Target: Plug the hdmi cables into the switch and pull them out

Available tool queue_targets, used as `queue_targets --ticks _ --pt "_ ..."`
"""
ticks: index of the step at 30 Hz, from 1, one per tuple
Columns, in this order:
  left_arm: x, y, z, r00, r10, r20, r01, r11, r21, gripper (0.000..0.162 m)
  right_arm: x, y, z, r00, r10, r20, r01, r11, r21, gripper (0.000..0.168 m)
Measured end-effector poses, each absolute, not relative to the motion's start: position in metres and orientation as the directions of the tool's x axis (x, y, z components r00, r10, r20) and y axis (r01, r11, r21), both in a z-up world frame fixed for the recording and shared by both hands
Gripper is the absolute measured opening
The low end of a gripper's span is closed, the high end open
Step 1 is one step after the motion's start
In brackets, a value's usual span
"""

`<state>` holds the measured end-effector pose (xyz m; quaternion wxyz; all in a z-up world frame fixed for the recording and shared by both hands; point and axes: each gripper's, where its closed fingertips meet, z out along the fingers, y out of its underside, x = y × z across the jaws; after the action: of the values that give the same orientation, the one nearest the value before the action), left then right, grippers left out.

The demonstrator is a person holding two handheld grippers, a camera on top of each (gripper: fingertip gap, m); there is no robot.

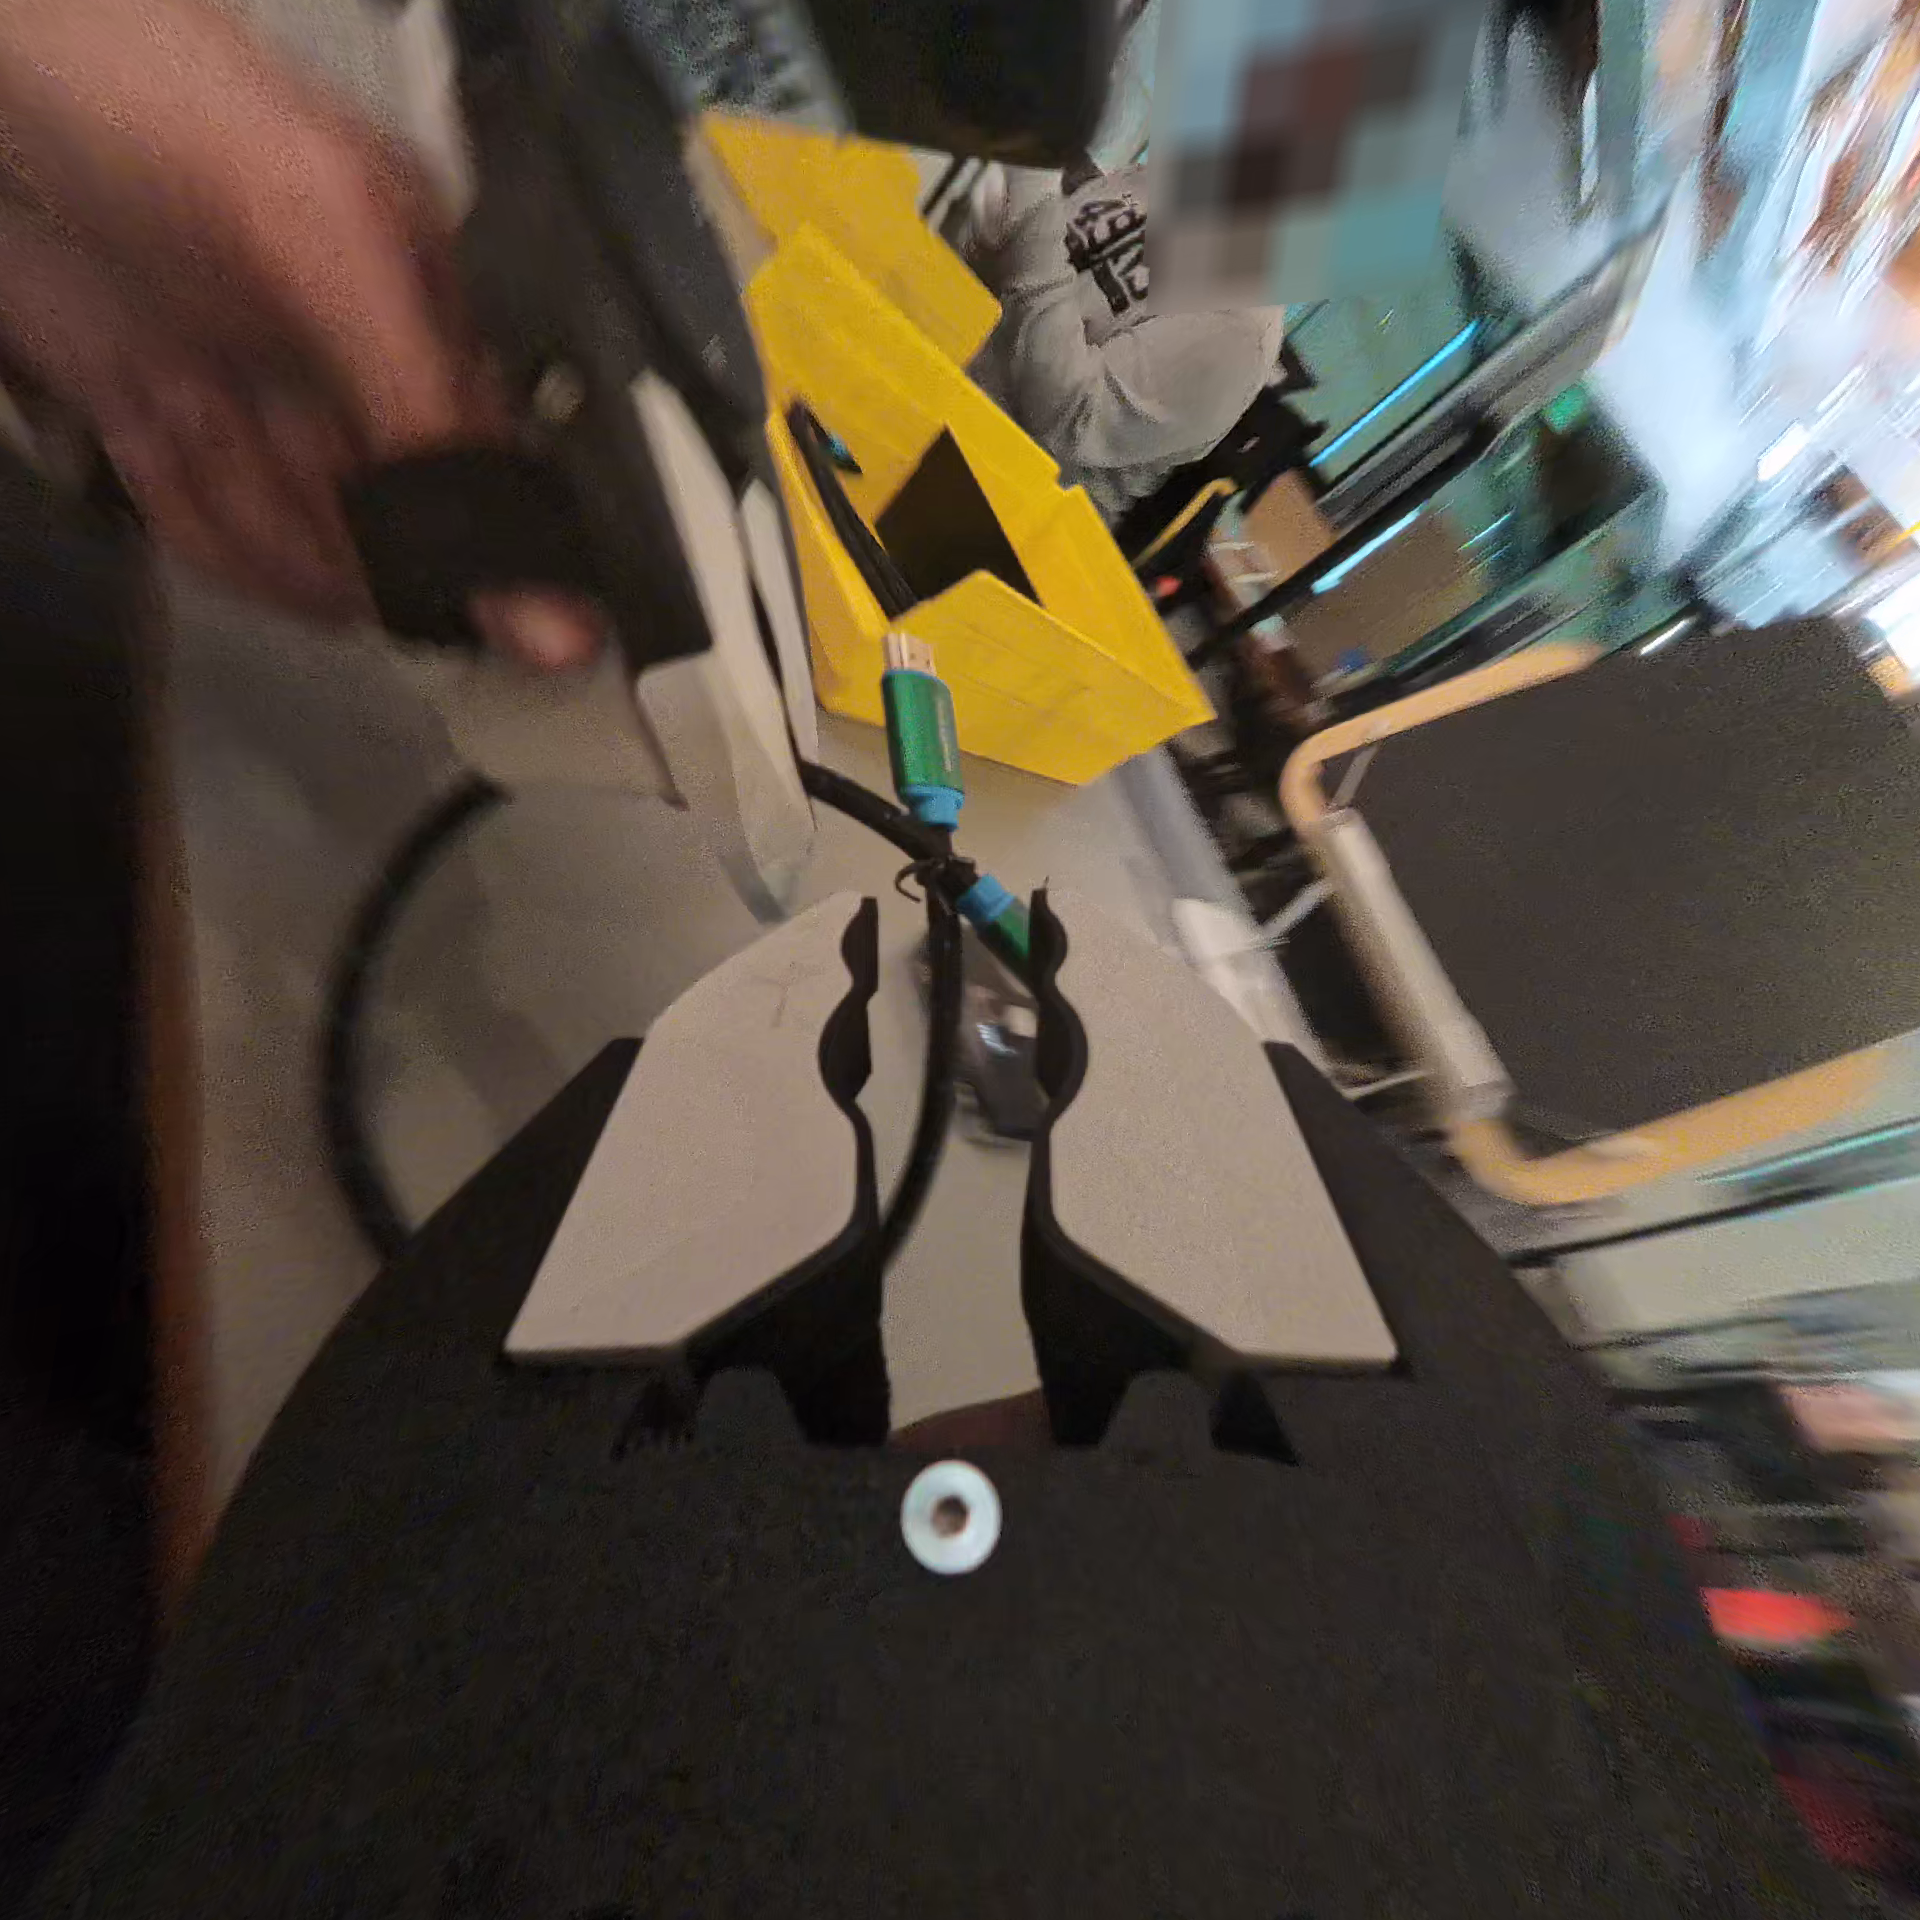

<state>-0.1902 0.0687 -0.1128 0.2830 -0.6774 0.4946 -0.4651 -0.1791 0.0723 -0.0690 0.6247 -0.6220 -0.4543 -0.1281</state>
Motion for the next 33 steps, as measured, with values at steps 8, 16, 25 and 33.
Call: queue_targets --ticks 8,16,25,33 --pt "-0.192 0.063 -0.122 0.068 -0.899 0.433 -0.455 -0.414 -0.788 0.0 -0.182 0.07 -0.086 0.133 0.189 0.973 0.944 0.276 -0.183 0.023" --pt "-0.191 0.062 -0.125 0.078 -0.928 0.365 -0.478 -0.356 -0.803 0.0 -0.184 0.073 -0.082 0.15 0.19 0.97 0.951 0.241 -0.194 0.0" --pt "-0.194 0.086 -0.11 0.197 -0.956 0.216 -0.399 -0.28 -0.873 0.001 -0.187 0.077 -0.073 0.837 0.547 0.024 0.148 -0.185 -0.972 0.001" --pt "-0.195 0.098 -0.108 0.287 -0.95 0.125 -0.372 -0.23 -0.899 0.001 -0.195 0.075 -0.075 0.358 0.407 -0.84 -0.589 -0.6 -0.542 0.0"
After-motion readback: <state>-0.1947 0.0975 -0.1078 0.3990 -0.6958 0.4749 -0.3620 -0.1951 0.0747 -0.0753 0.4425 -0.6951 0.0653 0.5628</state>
